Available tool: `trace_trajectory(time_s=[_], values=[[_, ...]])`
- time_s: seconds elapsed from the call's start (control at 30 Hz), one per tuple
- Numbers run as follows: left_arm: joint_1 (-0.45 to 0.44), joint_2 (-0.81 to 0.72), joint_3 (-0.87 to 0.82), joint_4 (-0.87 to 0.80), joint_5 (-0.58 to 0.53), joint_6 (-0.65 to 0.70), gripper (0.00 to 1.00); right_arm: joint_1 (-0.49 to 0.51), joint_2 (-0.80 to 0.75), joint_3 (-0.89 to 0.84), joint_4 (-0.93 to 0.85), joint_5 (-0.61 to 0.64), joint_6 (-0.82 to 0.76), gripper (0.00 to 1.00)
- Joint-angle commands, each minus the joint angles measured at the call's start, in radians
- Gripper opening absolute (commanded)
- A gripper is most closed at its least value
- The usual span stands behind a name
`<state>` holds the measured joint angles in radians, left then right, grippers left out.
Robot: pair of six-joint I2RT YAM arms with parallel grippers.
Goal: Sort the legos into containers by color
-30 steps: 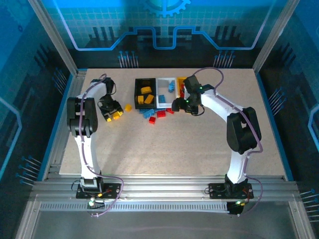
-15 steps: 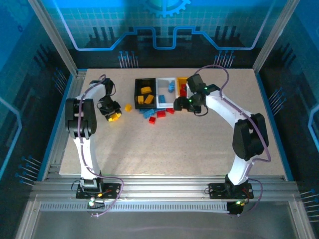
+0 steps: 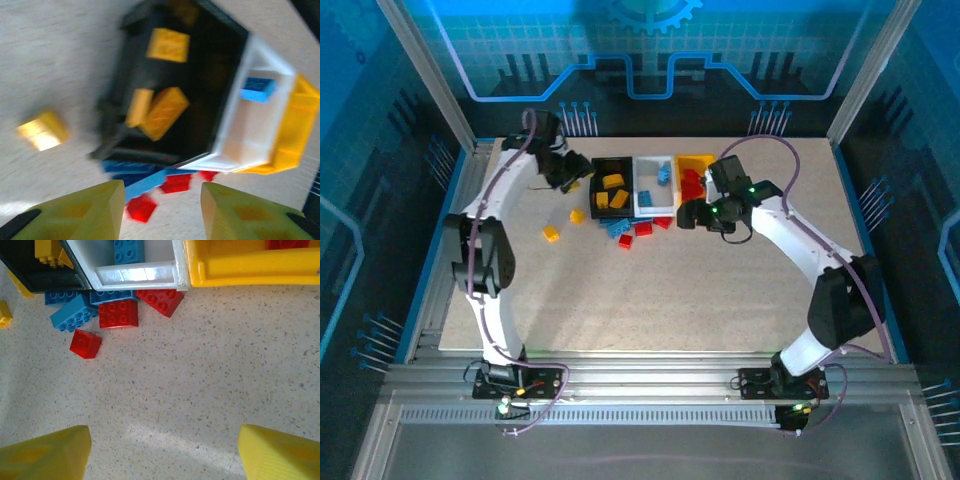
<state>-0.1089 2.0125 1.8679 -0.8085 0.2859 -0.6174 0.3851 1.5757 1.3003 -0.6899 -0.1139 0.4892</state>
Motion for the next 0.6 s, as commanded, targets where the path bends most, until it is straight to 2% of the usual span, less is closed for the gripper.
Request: trace_trajectory(time_s=[0.0,0.2,0.33,0.47,0.57], values=[[-0.053,0.119,0.113,0.008,0.046,-0.035,0.45,-0.007,-0.067,-0.039,0.008,-0.008,-0.016,0.79],[-0.093,0.292,0.328,-0.031,0.036,-0.064,0.45,-0.009,-0.154,-0.099,-0.024,0.029,-0.024,0.79],[-0.096,0.355,0.414,-0.064,0.034,-0.073,0.46,-0.020,-0.203,-0.138,-0.033,0.040,-0.023,0.79],[-0.097,0.302,0.418,-0.129,-0.002,-0.039,0.51,-0.025,-0.224,-0.170,-0.031,0.039,-0.016,0.79],[-0.095,0.180,0.346,-0.220,-0.118,0.032,0.61,-0.025,-0.217,-0.194,-0.009,0.024,-0.004,0.79]])
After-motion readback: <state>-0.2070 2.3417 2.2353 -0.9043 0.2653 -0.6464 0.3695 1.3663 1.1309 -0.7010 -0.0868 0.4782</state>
